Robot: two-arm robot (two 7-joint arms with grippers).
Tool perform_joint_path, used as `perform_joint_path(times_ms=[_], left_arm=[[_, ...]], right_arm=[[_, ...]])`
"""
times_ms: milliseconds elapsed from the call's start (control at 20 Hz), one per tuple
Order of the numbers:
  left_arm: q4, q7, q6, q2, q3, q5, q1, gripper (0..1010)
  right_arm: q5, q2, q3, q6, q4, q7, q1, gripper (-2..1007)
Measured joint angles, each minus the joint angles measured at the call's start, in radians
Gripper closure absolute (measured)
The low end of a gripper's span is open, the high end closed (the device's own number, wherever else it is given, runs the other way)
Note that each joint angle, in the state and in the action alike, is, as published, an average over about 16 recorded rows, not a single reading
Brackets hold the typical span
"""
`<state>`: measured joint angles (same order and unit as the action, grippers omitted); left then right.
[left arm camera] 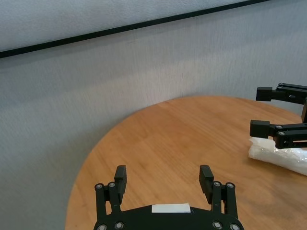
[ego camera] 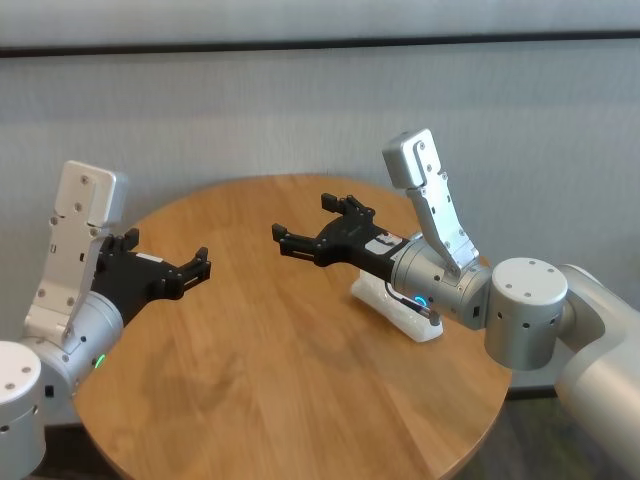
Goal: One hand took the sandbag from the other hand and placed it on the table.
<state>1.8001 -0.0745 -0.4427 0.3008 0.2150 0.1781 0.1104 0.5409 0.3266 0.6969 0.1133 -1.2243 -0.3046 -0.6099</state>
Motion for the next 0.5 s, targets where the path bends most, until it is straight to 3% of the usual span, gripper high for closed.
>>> perform_joint_path(times_ms=[500], left_arm=[[0.0, 0.001, 0.001, 0.001, 0.001, 0.0, 0.0, 10]], right_arm=[[0.001, 0.001, 0.001, -0.001, -0.001, 0.0, 0.001, 4]])
